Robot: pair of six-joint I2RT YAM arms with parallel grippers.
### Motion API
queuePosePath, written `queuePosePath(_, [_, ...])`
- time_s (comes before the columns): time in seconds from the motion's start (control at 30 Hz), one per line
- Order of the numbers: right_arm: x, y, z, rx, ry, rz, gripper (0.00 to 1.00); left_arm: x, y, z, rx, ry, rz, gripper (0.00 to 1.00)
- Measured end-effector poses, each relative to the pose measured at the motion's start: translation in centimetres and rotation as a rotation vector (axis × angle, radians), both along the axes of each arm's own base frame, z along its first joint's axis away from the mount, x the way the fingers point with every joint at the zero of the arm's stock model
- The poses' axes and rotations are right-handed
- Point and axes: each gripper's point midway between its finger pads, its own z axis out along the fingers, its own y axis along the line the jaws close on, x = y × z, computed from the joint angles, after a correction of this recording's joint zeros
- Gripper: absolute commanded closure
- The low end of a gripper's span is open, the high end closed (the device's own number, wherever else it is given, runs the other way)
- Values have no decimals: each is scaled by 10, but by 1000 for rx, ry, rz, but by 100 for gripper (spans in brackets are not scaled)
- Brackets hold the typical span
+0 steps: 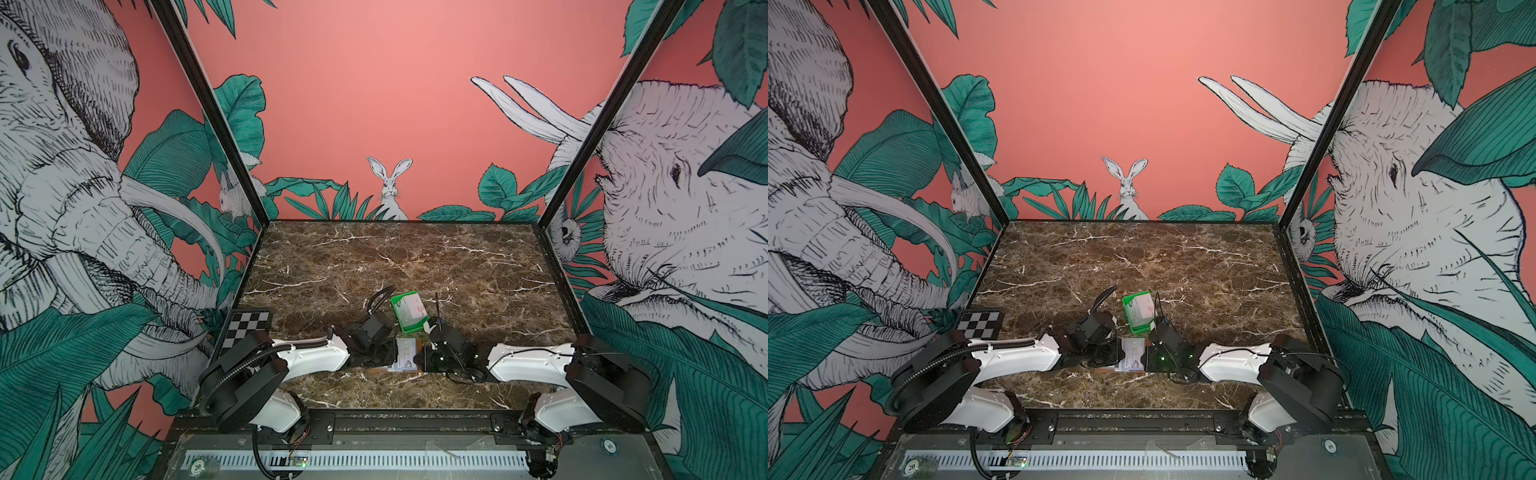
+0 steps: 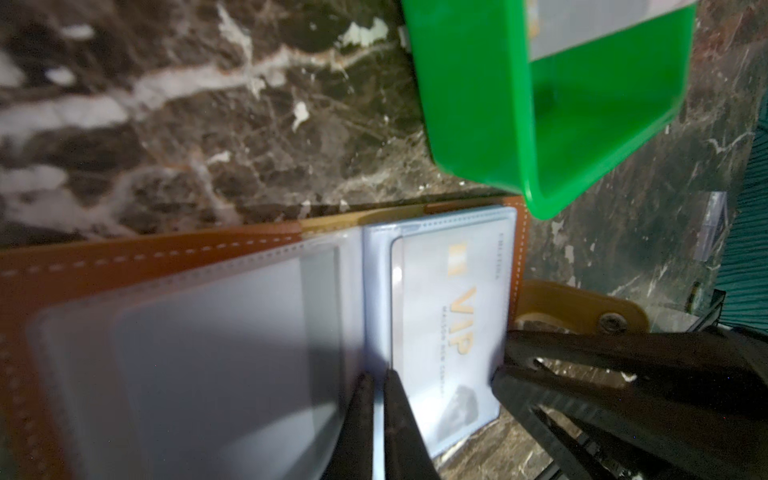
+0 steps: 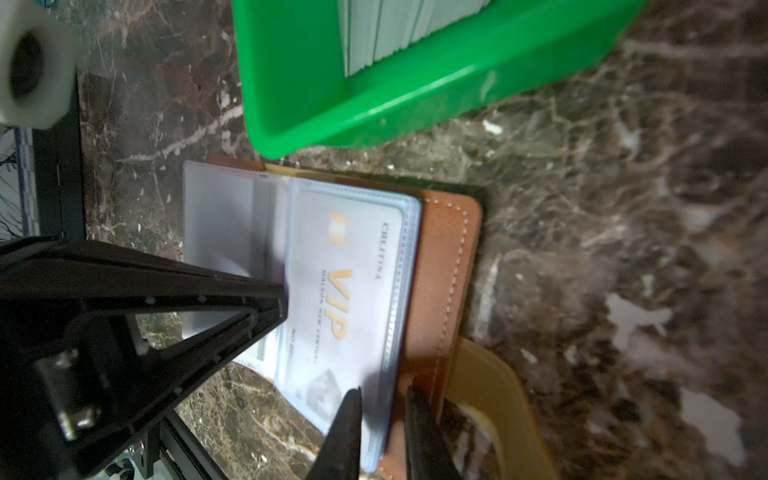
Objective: Put the credit cards into the card holder
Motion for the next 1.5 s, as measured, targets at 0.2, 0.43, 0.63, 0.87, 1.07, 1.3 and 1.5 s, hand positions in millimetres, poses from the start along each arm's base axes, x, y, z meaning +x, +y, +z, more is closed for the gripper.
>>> queuePosePath(0.2, [0, 4, 2, 19, -1, 9, 80, 1, -2, 0, -9, 1, 3, 90])
queuePosePath(0.43, [0, 2, 6, 15, -16, 20, 80, 3, -11, 1, -54, 4, 19, 91])
queuePosePath(0.63, [0, -3, 21, 15, -56, 27, 77, -8, -23, 3, -90, 19, -9, 91])
queuePosePath(0.87, [-1, -9, 24, -7, -68, 28, 72, -18, -36, 5, -131, 36, -31, 91])
queuePosePath(1.07, [-5, -12, 23, -26, -67, 47, 69, -18, -37, 5, -138, 38, -27, 91])
queuePosePath(1.3, [-6, -9, 29, -23, -76, 59, 66, -17, -28, 15, -130, 12, -5, 92])
queuePosePath(1.5, [-4, -3, 36, -12, -89, 69, 66, -16, -23, 22, -127, -6, 8, 93])
